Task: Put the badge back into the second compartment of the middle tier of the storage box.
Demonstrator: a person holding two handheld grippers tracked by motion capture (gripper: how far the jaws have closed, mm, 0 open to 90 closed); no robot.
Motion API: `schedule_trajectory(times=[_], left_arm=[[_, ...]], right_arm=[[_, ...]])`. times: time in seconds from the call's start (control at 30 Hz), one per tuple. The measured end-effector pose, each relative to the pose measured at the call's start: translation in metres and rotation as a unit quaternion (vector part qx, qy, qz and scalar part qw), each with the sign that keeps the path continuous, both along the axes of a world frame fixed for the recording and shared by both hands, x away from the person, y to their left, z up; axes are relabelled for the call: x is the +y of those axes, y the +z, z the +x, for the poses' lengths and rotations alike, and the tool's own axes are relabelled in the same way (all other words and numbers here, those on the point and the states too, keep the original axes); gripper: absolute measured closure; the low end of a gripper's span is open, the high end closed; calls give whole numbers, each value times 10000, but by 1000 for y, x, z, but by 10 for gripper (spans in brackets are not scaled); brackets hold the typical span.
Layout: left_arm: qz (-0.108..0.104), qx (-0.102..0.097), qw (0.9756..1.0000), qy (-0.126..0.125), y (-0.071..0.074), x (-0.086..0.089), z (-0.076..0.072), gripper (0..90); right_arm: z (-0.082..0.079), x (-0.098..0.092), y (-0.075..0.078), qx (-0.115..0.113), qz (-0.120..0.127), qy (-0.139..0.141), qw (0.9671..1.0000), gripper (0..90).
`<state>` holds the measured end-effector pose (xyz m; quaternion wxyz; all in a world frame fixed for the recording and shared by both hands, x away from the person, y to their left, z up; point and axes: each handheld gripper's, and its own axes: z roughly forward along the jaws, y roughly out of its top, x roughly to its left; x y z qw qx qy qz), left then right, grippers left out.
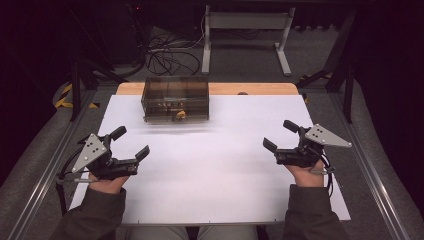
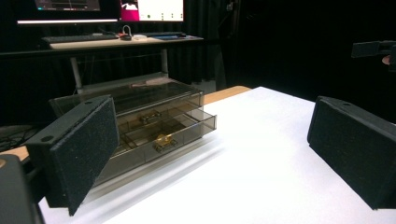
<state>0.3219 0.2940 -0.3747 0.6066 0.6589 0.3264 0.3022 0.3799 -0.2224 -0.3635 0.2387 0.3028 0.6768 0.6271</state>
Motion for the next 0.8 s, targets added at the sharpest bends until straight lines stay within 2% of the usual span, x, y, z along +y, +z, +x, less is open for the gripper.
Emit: schedule_trajectory(times=[0.33, 0.63, 0.8], left_arm=[[-77, 44, 10000, -45, -4, 4, -1, 30], [-56, 140, 9999, -52, -10, 7, 2, 30], [-59, 96, 9999, -59, -8, 6, 0, 30]], right_arm=[[3, 2, -4, 63, -77, -3, 10000, 17], [6, 4, -6, 96, -141, -34, 9998, 17], [5, 5, -5, 47, -130, -28, 9999, 18]])
